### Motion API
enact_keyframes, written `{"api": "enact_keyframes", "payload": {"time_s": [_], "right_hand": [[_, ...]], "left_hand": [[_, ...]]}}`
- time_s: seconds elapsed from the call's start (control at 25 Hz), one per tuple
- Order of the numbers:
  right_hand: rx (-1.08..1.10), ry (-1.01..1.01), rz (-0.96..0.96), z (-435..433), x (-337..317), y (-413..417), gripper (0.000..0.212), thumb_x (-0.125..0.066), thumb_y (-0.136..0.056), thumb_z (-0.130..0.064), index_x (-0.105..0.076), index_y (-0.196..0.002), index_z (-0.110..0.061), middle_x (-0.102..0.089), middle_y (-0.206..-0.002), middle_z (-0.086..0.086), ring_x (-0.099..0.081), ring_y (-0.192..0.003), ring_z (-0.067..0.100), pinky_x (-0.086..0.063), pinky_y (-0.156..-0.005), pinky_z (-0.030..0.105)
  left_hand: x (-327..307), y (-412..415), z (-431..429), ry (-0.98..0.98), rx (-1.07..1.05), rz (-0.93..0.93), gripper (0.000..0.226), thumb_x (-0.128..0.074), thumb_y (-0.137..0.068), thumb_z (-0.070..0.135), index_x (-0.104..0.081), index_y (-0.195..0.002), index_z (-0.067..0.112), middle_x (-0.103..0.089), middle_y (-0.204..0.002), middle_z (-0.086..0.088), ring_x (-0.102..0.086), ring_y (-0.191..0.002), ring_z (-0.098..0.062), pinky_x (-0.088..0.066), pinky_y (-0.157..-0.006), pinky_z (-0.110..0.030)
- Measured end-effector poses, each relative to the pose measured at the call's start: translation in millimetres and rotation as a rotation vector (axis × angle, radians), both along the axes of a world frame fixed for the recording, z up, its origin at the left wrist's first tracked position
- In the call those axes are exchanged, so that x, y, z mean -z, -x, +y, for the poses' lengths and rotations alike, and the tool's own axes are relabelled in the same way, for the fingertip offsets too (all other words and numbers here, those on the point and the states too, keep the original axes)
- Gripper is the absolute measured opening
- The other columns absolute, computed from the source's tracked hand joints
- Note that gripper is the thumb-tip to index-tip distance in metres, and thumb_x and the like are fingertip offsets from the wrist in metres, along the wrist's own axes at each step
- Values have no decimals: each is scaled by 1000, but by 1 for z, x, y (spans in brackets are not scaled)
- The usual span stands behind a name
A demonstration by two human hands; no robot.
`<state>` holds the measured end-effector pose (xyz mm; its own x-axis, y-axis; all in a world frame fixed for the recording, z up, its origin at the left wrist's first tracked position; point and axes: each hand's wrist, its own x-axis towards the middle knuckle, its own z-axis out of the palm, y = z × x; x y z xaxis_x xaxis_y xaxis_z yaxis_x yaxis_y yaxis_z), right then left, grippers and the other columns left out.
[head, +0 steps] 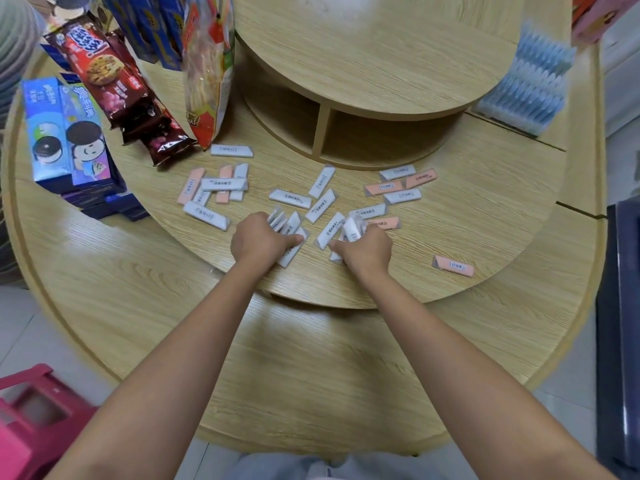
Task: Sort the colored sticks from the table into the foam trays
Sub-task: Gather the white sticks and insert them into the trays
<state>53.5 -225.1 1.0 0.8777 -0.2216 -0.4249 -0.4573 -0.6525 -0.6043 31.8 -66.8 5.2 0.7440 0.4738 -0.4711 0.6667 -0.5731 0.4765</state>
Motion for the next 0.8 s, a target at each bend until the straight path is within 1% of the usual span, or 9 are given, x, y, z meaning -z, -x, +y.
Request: {"api": "enact_keyframes", "payload": {"time_s": [0.12,0.2,0.28,0.4,0.48,0.52,0.6,0.72,0.8], "right_hand": [[-25,48,70,0,-3,-4,30,-80,-70,-21,-53,-81,-12,-58,-86,3,-55,-74,18,-33,-46,24],[15,-16,115,-7,-4,-8,25,-77,-70,-15,-53,-78,-12,-60,-84,3,-55,-68,15,-40,-47,24],[80,-145,134,-15,-7,-9,24,-77,-68,-12,-53,-75,-15,-61,-80,2,-55,-63,12,-46,-51,26],[140,-389,142,-26,-10,-5,21,-78,-68,-9,-59,-75,-16,-62,-72,1,-54,-54,11,-42,-46,24],[134,-520,152,-31,-12,-2,17,-76,-72,-9,-62,-78,-16,-65,-71,1,-60,-59,15,-46,-52,26],[121,-577,172,-33,-12,0,15,-75,-74,-9,-64,-80,-15,-67,-71,0,-63,-64,16,-47,-57,28],[73,-723,221,-37,-17,5,10,-71,-79,-8,-64,-86,-11,-68,-72,2,-64,-68,19,-49,-61,31],[57,-958,305,-37,-27,18,9,-62,-85,-4,-60,-95,-3,-69,-78,13,-67,-68,21,-58,-64,32],[55,-1027,317,-39,-32,33,12,-61,-86,-2,-58,-98,-2,-70,-80,15,-69,-68,21,-59,-66,31]], "left_hand": [[4,0,3,70,2,2,47,-77,-70,48,-43,-67,15,-48,-67,0,-51,-69,-21,-28,-47,-28],[7,4,6,168,-15,-39,44,-74,-74,43,-41,-64,15,-45,-64,0,-46,-62,-19,-28,-49,-27],[7,8,8,288,-41,-101,39,-71,-78,37,-42,-65,15,-44,-63,0,-43,-59,-18,-28,-50,-28],[4,16,12,504,-52,-176,26,-67,-84,33,-53,-78,12,-50,-69,-2,-47,-61,-16,-35,-53,-27],[2,23,12,704,-137,-222,18,-65,-86,27,-58,-86,10,-56,-73,-4,-52,-63,-16,-42,-55,-28],[2,27,11,808,-192,-236,16,-64,-87,23,-59,-89,9,-58,-74,-6,-54,-63,-15,-45,-54,-26],[-1,34,5,972,-243,-242,15,-64,-87,18,-59,-93,5,-60,-74,-8,-56,-58,-15,-47,-50,-23],[-6,47,-11,1102,-275,-222,13,-65,-86,11,-58,-96,6,-58,-68,-5,-55,-55,-12,-46,-47,-21],[-10,57,-26,1156,-291,-218,13,-65,-85,8,-59,-98,9,-56,-66,-2,-53,-54,-9,-44,-44,-19]]}}
